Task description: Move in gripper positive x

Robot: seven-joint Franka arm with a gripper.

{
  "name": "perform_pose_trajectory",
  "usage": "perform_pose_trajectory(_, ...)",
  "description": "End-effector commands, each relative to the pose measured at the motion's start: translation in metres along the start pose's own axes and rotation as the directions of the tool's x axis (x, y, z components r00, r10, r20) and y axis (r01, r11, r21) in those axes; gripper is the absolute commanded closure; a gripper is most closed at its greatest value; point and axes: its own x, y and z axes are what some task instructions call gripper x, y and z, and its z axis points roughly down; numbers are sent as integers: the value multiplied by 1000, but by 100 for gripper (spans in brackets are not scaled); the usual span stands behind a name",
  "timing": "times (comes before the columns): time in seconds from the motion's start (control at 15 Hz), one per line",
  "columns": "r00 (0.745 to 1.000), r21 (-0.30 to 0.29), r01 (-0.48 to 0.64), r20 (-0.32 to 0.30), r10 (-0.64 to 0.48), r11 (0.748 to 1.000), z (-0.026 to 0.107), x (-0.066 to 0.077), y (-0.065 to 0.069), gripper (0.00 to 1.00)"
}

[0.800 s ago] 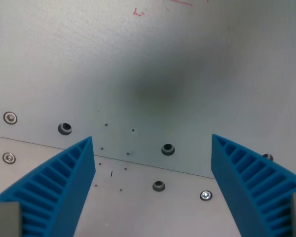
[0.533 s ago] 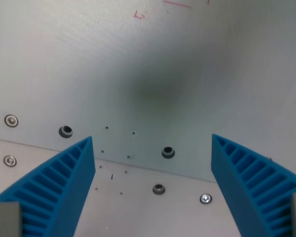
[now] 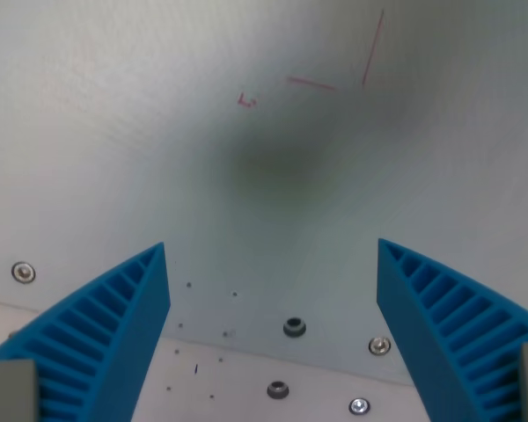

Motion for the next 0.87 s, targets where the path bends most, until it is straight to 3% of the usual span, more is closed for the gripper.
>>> perform_pose_trajectory(0.07, 1000, 7, -12, 17, 12, 1000, -2, 17, -1, 0)
perform_pose_trajectory(0.87, 1000, 7, -12, 17, 12, 1000, -1, 77, -1, 0)
